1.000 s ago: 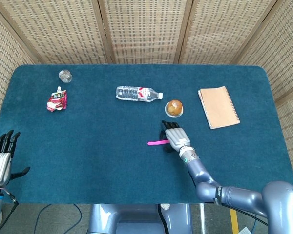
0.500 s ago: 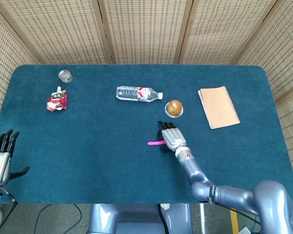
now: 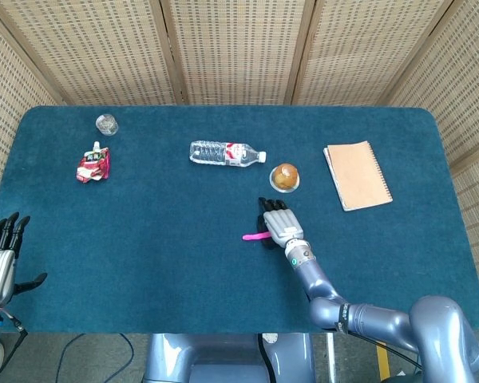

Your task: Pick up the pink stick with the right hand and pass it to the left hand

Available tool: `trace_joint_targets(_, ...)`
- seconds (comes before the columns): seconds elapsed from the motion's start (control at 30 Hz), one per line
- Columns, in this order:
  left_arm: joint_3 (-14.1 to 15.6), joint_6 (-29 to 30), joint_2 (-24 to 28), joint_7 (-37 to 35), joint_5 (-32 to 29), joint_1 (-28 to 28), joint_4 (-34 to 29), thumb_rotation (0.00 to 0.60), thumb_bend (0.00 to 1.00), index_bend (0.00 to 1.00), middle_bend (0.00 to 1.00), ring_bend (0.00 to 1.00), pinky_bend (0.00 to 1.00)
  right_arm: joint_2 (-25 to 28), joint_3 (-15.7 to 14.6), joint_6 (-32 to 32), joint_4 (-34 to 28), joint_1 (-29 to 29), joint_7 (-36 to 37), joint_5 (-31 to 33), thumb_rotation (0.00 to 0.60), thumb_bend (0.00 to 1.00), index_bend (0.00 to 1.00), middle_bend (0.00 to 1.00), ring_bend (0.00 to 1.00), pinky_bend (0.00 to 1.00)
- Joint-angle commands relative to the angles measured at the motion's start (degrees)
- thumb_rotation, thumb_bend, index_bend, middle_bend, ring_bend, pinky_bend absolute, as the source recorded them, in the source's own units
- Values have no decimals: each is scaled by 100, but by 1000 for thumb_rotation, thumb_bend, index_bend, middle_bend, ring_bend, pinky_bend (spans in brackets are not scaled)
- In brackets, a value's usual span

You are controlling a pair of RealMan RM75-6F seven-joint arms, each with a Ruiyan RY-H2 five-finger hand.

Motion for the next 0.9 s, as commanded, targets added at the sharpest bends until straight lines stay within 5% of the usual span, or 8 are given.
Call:
trace_joint_targets(0.03,5,2,-5,6,3,1,3,600,0,0,0,0,0,2,10,7,3,-11,19,-15,600,531,557,1,0,0)
trace_joint_targets(0.47,4,-55,-25,63,-9,-48,-5,600,0,0,0,0,0,315,261,118,-608,-126,268,76,600,544,616,36,0,0)
trace_joint_targets(0.9,-256,-610,73,363,408,-772,109,600,0,0,0,0,0,1017,951,17,-1849,44,669,1452,600,545,623,40,0,0)
